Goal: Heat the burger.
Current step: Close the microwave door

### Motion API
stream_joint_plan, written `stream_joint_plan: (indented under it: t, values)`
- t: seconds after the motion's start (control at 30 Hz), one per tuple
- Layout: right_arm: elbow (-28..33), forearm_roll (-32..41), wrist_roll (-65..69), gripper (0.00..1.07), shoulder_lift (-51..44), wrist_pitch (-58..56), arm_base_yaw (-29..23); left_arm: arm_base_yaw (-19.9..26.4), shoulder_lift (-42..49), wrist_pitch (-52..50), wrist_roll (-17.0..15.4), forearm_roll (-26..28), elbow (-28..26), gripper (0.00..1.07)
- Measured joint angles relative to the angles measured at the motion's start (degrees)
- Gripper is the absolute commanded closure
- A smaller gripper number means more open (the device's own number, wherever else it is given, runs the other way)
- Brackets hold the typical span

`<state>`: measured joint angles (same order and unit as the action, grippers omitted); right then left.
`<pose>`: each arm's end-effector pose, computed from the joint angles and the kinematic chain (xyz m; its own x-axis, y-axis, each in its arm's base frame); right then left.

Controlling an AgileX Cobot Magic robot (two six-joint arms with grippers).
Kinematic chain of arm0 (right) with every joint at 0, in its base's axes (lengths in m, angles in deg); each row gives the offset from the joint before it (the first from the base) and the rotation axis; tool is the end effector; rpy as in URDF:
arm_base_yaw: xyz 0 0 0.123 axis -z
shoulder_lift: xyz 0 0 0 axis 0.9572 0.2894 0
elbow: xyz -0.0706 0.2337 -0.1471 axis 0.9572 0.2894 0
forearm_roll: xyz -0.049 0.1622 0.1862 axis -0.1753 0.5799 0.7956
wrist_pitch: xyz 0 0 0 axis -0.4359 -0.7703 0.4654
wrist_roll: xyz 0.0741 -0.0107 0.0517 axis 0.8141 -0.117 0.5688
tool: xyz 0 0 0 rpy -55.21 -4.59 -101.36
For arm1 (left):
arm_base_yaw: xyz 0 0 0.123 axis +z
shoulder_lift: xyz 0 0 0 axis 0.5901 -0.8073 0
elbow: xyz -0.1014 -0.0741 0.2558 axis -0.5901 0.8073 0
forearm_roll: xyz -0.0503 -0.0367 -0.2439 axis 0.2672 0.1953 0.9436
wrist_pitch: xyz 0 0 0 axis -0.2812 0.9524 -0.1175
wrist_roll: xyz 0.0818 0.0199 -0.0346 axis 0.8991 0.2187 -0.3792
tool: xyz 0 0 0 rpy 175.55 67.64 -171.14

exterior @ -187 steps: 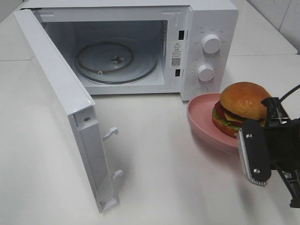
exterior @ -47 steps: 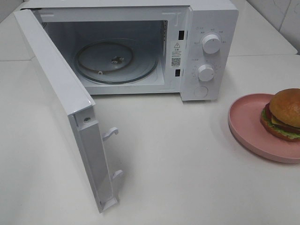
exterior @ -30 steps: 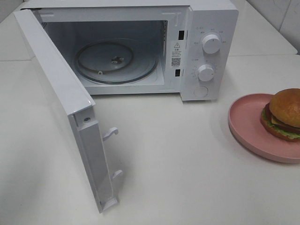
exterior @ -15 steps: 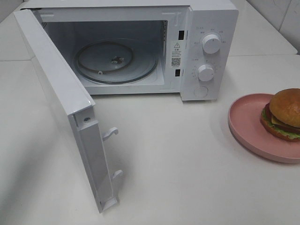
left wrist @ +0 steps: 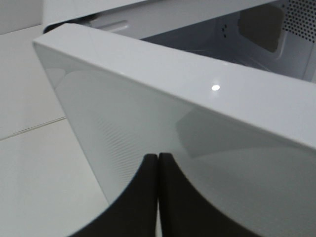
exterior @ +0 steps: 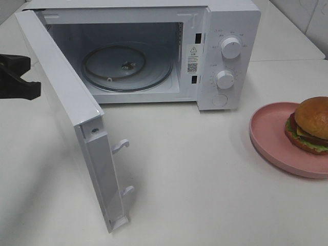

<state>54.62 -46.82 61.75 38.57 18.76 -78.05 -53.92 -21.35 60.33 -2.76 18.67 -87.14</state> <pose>-0.0041 0.0043 0.2833 -0.3960 0.0092 -0.9182 -0.1134 0.9918 0.0589 0.2467 -0.0804 0.2217 -0.2481 0.2307 -0.9409 0.3588 0.9241 0.1320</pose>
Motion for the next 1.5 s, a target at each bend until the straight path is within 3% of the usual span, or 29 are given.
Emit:
stream_joint_plan:
  t: [0.2, 0.37, 0.77, 1.23, 1.5]
  values:
    - [0.0, 0.0, 0.0, 0.54, 0.0, 0.0, 0.0, -2.1, -2.6, -0.6, -0.1, 0.2, -0.7, 1.06]
    - [0.0, 0.0, 0.0, 0.55, 0.0, 0.0, 0.0, -6.5, -7.8, -1.7, -0.1, -1.7, -6.2, 1.06]
    - [0.0, 0.0, 0.0, 0.55, 0.0, 0.0, 0.0, -11.7, -18.3, -1.9, -0.1, -2.1, -17.1, 1.06]
    - [0.0, 0.0, 0.0, 0.55, 0.0, 0.0, 0.0, -14.2, -27.7, -1.8, -0.1, -2.3, -28.8, 1.06]
    - [0.0, 0.0, 0.0, 0.55, 0.0, 0.0, 0.0, -15.8, -31.7, 3.2, -0.1, -5.4, -36.0, 1.06]
